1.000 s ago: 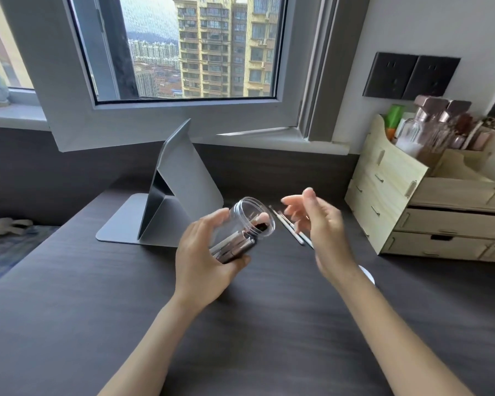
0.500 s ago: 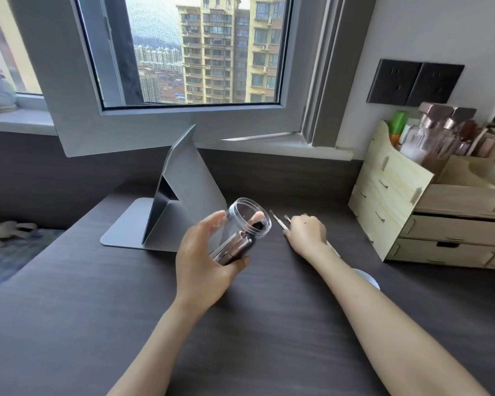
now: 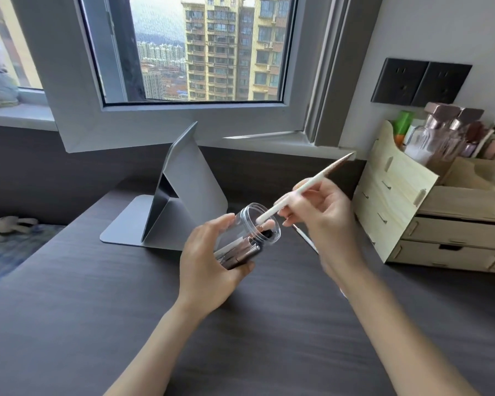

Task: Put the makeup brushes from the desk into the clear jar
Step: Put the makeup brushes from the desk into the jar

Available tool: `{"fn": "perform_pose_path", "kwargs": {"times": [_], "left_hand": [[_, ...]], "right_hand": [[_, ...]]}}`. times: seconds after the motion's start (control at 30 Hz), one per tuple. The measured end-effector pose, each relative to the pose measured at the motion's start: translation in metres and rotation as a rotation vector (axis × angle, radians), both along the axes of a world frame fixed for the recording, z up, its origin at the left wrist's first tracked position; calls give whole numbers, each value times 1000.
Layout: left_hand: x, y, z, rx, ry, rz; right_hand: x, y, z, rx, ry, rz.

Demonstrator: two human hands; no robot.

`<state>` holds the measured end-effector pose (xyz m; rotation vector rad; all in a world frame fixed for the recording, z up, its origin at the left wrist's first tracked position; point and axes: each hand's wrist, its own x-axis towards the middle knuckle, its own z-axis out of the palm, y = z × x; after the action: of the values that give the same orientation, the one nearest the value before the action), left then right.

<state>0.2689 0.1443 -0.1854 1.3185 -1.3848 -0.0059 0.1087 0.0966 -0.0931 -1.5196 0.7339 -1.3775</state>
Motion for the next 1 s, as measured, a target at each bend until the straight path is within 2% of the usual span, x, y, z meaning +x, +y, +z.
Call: {"fn": "perform_pose_path", "kwargs": {"times": [0.17, 0.2, 0.3, 0.37, 0.4, 0.43, 0.47, 0.53, 0.67, 0.73, 0.9, 0.97, 1.0], "left_hand": [[-2, 1, -1, -13, -27, -10], [-2, 1, -1, -20, -34, -13], [-2, 0, 0, -23, -35, -10], [-1, 0, -1, -17, -20, -7], [0, 0, -2, -16, -11, -5], [1, -1, -2, -17, -4, -1], [2, -1, -2, -18, 1, 2], [2, -1, -2, -21, 1, 10], [2, -1, -3, -18, 0, 6], [2, -1, -3, -19, -2, 2], [2, -1, -2, -13, -8, -1], [2, 0, -3, -12, -11, -3], [1, 0, -3, -12, -11, -4]], "right_hand": [[12, 17, -22, -326, 546, -113], [11, 16, -25, -376, 595, -124], [8, 15, -22, -359, 533, -47], [3, 7, -21, -188, 314, 15], [-1, -3, -23, -127, 238, -42], [-5, -15, -28, -93, 246, -147], [-10, -30, -36, -70, 342, -268], [-17, -60, -53, -34, 697, -456], [-18, -96, -87, -1, 1343, -482], [-16, -103, -95, -31, 1495, -514], [-7, -107, -100, -202, 1616, -546], [-5, -99, -93, -197, 1509, -574], [-6, -94, -85, -171, 1360, -610]]}}
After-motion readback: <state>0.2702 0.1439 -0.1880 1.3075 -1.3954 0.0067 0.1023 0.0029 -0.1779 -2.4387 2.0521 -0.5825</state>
